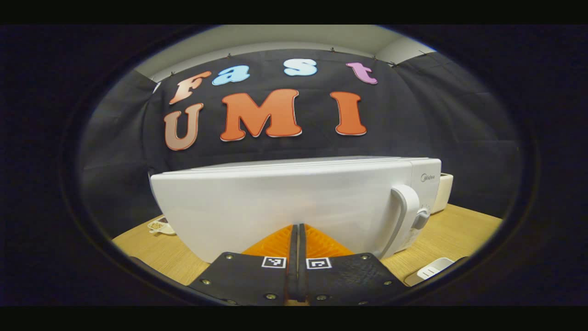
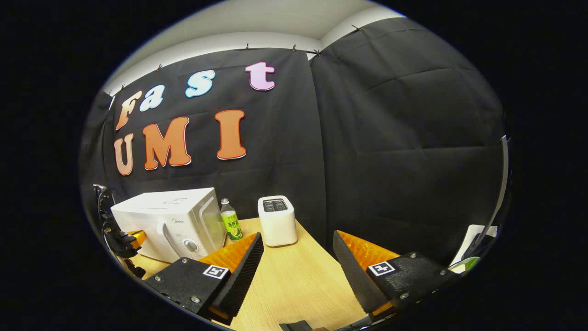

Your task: Open the microwave oven with the left hand, put the food in, and close the microwave oven.

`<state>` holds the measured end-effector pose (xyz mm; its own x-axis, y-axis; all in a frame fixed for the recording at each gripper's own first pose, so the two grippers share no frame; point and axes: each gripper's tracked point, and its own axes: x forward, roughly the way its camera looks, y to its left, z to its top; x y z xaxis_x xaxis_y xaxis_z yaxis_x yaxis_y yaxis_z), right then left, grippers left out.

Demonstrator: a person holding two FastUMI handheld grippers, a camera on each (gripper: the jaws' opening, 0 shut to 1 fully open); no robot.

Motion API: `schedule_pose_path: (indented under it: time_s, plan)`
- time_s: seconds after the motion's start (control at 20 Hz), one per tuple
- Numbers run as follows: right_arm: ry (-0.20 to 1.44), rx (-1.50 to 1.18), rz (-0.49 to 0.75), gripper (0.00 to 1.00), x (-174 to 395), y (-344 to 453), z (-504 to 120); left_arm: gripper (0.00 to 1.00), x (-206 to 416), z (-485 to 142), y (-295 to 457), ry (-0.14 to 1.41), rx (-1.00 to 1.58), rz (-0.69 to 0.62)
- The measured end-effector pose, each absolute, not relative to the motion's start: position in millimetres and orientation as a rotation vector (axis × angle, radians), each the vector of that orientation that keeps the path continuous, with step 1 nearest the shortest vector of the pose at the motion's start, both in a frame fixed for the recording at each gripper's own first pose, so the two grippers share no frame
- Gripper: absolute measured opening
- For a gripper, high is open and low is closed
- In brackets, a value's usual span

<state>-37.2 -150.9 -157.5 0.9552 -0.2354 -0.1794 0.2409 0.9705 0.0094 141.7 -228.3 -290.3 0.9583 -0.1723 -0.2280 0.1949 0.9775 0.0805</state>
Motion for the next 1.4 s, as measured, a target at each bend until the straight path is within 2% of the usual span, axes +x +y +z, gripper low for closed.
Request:
schedule_pose_path:
  time_s: [0.25,0.45,0.65,0.75,0.85,0.9,1.0,1.1,1.15,1.2,1.25,1.4]
  plan:
    - [0.178,0.018,-0.212,0.95,-32.6,-136.3,-147.2,0.01,110.5,-264.9,-238.0,0.4,0.014,-0.333]
    - [0.162,0.009,-0.171,0.95,-25.8,-117.6,-126.5,0.01,99.0,-207.6,-193.1,0.363,0.144,-0.288]
    - [0.136,0.029,-0.124,0.95,-15.7,-96.7,-106.3,0.0,92.7,-168.2,-155.6,0.347,0.143,-0.266]
    - [0.123,0.025,-0.099,0.95,-10.1,-85.0,-96.4,0.0,96.7,-144.3,-129.1,0.326,0.135,-0.212]
    - [0.105,0.026,-0.071,0.95,-5.2,-74.6,-83.0,0.05,99.9,-119.8,-101.6,0.29,0.141,-0.15]
    - [0.094,0.03,-0.06,0.95,-3.2,-69.4,-75.0,0.02,99.9,-109.4,-91.9,0.275,0.131,-0.136]
    - [0.073,0.033,-0.047,0.95,2.2,-63.5,-59.8,0.21,96.6,-97.2,-79.6,0.269,0.084,-0.128]
    - [0.047,0.025,-0.035,0.95,7.8,-57.0,-44.7,0.24,93.7,-84.7,-60.6,0.264,0.047,-0.1]
    - [0.034,0.018,-0.031,0.95,10.4,-55.5,-37.7,0.29,91.9,-80.2,-50.3,0.26,0.041,-0.082]
    - [0.024,0.015,-0.028,0.95,12.9,-52.9,-31.0,0.29,90.0,-76.6,-40.3,0.256,0.041,-0.068]
    - [0.017,0.015,-0.022,0.95,14.6,-49.8,-25.9,0.35,88.6,-73.9,-33.3,0.253,0.039,-0.054]
    - [0.006,0.019,0.003,0.94,16.6,-37.9,-17.9,0.36,81.5,-61.2,-18.0,0.231,0.039,-0.033]
